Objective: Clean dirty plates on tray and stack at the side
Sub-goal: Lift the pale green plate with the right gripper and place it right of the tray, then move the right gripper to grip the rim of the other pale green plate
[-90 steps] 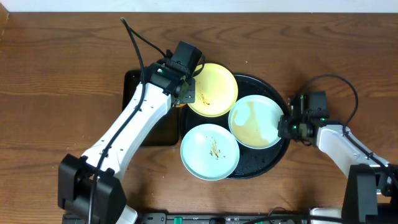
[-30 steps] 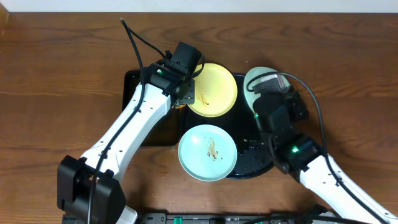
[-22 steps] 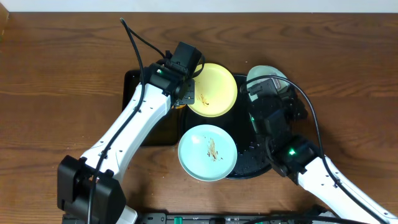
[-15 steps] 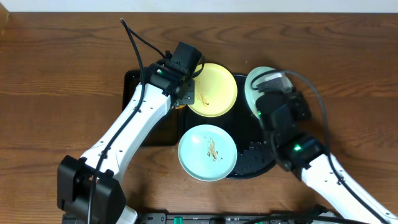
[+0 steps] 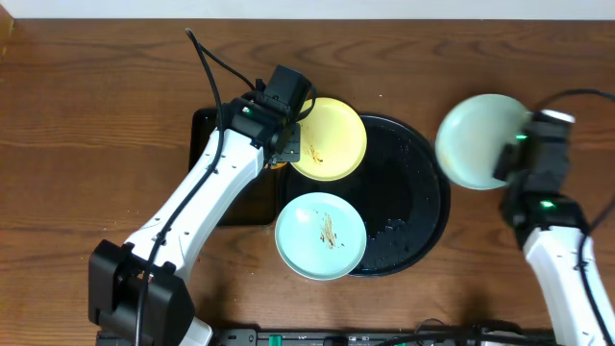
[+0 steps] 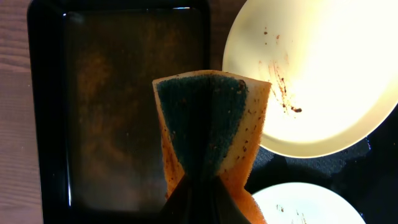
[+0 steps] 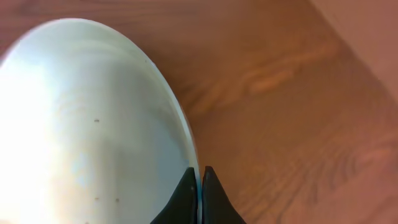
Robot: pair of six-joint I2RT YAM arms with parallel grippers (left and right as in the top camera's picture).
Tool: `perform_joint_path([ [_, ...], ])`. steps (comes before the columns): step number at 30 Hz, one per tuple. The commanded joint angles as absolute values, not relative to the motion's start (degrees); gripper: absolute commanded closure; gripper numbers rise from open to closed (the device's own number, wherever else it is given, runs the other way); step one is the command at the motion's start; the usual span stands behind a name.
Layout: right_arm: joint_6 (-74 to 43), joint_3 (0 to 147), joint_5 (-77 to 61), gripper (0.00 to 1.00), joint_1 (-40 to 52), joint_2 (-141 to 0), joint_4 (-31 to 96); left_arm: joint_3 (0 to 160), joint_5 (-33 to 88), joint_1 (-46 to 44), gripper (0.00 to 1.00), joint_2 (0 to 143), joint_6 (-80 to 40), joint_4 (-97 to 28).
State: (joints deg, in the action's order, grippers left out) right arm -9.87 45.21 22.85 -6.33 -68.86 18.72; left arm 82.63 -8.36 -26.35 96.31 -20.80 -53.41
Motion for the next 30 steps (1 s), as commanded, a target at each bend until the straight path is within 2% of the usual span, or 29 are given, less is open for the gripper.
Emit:
perform_joint_path([
  [1, -18.3, 46.4, 16.5, 0.99, -14.1, -70.5, 19.2, 82.7, -9.5, -26.2, 0.93, 95.0, -21.1, -53.6],
  [6, -18.4, 46.4, 15.5, 0.99, -22.2, -77.3, 17.7, 82.7, -9.5, -26.2, 0.92, 95.0, -21.1, -53.6],
  [13, -18.4, 46.4, 12.6, 0.99, -25.2, -85.4, 15.4, 82.7, -9.5, -26.2, 0.93, 95.0, -21.1, -53.6],
  [14, -18.4, 46.4, 11.4, 0.94, -25.2, -85.3, 15.2, 82.7, -9.5, -26.2, 0.92, 95.0, -21.1, -53.6],
  [15, -18.4, 46.4, 9.9, 0.84, -25.2, -85.0, 15.2, 82.7, -9.5, -26.2, 0.93, 95.0, -21.1, -53.6],
  [16, -17.6, 46.5, 6.8, 0.69, -25.2, -83.8, 15.2, 82.7, -9.5, -26.2, 0.93, 95.0, -21.1, -53.6],
  [17, -17.6, 46.5, 5.0, 0.64, -25.2, -82.9, 15.1, 82.7, -9.5, -26.2, 0.93, 95.0, -21.1, -53.6],
  [21, -16.4, 46.5, -8.7, 0.62, -24.7, -77.8, 15.4, 82.7, -9.5, -26.2, 0.93, 95.0, -21.1, -53.7],
  [25, -16.2, 46.5, -24.5, 0.60, -21.4, -74.6, 21.4, 82.7, -8.1, -26.2, 0.93, 95.0, -21.1, -53.8],
  [27, -14.9, 46.5, -31.0, 0.59, -17.2, -74.6, 27.8, 82.7, -5.3, -26.2, 0.93, 95.0, -21.1, -53.7],
  [30, -13.0, 46.3, -32.6, 0.56, -9.0, -75.0, 36.7, 82.4, -4.5, -26.2, 0.92, 95.0, -21.1, -53.8],
])
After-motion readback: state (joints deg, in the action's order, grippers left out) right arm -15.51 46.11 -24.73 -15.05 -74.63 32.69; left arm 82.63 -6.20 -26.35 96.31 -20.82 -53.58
